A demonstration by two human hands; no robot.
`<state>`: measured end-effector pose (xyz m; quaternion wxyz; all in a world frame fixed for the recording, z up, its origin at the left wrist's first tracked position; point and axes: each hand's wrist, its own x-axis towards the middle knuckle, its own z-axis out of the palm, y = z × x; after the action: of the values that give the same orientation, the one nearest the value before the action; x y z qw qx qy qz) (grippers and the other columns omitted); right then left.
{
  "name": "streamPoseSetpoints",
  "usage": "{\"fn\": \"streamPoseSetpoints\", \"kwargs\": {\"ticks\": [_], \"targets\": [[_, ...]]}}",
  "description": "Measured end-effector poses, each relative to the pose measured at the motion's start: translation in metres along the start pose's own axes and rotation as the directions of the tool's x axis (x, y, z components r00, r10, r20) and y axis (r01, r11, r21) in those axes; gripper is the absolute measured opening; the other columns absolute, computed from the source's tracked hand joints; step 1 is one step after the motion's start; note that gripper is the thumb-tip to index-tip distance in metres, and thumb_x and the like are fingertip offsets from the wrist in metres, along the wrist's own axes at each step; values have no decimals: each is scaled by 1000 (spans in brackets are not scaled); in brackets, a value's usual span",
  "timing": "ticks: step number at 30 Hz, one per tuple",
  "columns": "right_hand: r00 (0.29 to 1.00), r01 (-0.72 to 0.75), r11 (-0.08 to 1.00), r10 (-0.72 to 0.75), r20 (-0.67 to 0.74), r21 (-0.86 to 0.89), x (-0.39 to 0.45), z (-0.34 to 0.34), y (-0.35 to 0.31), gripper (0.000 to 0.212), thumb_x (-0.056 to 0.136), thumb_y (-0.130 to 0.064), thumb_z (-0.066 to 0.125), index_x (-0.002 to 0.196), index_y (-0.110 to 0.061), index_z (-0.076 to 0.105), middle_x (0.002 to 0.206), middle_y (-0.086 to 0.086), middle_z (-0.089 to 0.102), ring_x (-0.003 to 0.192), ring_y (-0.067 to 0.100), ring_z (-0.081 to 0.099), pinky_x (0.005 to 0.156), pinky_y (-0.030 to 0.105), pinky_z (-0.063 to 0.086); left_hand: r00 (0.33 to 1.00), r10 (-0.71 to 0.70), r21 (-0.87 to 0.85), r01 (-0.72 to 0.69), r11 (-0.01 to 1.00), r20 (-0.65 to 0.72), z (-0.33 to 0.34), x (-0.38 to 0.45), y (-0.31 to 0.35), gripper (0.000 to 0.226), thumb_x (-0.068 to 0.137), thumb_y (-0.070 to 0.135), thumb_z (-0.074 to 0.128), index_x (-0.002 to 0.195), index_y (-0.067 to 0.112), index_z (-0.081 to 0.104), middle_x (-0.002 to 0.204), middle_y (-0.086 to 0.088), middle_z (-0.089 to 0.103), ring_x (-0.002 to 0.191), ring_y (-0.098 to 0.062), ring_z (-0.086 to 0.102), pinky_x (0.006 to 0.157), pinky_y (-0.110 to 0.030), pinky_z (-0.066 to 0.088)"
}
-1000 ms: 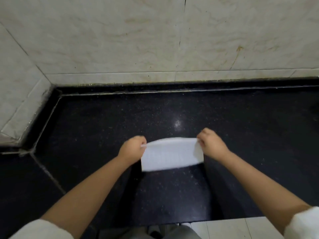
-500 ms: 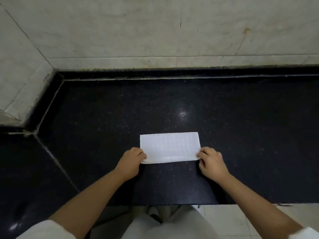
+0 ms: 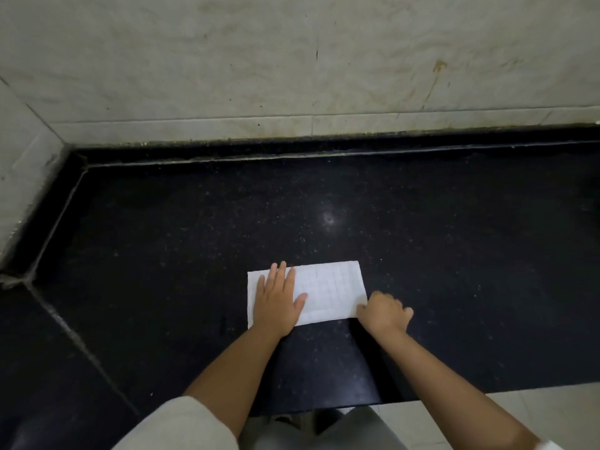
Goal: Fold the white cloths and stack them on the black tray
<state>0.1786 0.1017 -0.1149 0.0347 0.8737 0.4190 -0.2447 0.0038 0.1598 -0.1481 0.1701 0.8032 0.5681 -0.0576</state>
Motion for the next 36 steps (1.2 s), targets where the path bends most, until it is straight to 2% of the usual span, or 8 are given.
{"fn": "streamPoseSetpoints", "kwargs": {"ticks": [7,10,14,18,21,28,33,36], "targets": [[999,37,946,-34,-17,322,0,-6,-3,22,81,-9,52,63,-16,41,64,-4,46,74,19,48,73,29,32,1000,-9,1,9,1000,-10,8,1,-3,62,98,46,24,149,19,1,158,-1,-8,146,-17,-10,118,-37,-7],[990,136,821,-101,-93,554,-8,-18,-14,28,79,-4,56,60,-16,40,59,-4,44,61,15,46,54,20,36,1000,-3,-41,3,999,-20,7,1,-4,60,99,44,24,149,19,3,159,-2,-6,146,-17,-9,118,-36,-6],[942,336,689,-237,-239,642,-31,-27,-53,29,80,-5,58,61,-18,41,62,-5,47,57,5,43,53,14,35,983,14,-252,-62,966,-185,-5,-9,-18,54,99,30,37,147,13,20,157,-7,14,147,-19,6,119,-32,7],[844,536,677,-440,-307,505,-55,-1,-100,21,81,-9,59,68,-15,45,66,-3,49,58,10,44,61,19,32,957,-123,-359,22,933,-262,-14,-40,-60,51,98,19,40,145,8,25,155,-6,22,145,-17,13,118,-28,11],[782,622,726,-593,-191,292,-62,38,-118,9,86,-13,52,77,-14,53,80,2,55,79,21,53,78,26,25,931,-229,-383,108,917,-286,-11,-68,-95,49,96,14,45,142,4,32,152,-11,29,144,-22,20,117,-31,16],[740,672,736,-668,-74,77,-65,75,-113,18,82,-4,55,94,-2,68,100,13,64,97,31,58,105,48,27,916,-265,-382,139,914,-302,8,-113,-136,42,91,11,51,131,-2,48,141,-19,43,136,-32,35,109,-34,25],[624,776,628,-778,-74,-58,-64,69,-103,21,66,-5,70,87,-6,70,87,7,67,82,27,66,93,59,43,922,-199,-369,67,927,-332,3,-105,-126,37,88,12,49,122,0,57,133,-18,53,128,-33,47,105,-35,29],[562,784,580,-815,-142,-223,-58,59,-83,32,51,-8,67,83,-13,71,84,0,69,81,17,66,84,47,51,937,-60,-308,-52,950,-345,0,-95,-114,38,81,20,47,110,4,65,117,-14,65,111,-31,62,94,-37,44]]}}
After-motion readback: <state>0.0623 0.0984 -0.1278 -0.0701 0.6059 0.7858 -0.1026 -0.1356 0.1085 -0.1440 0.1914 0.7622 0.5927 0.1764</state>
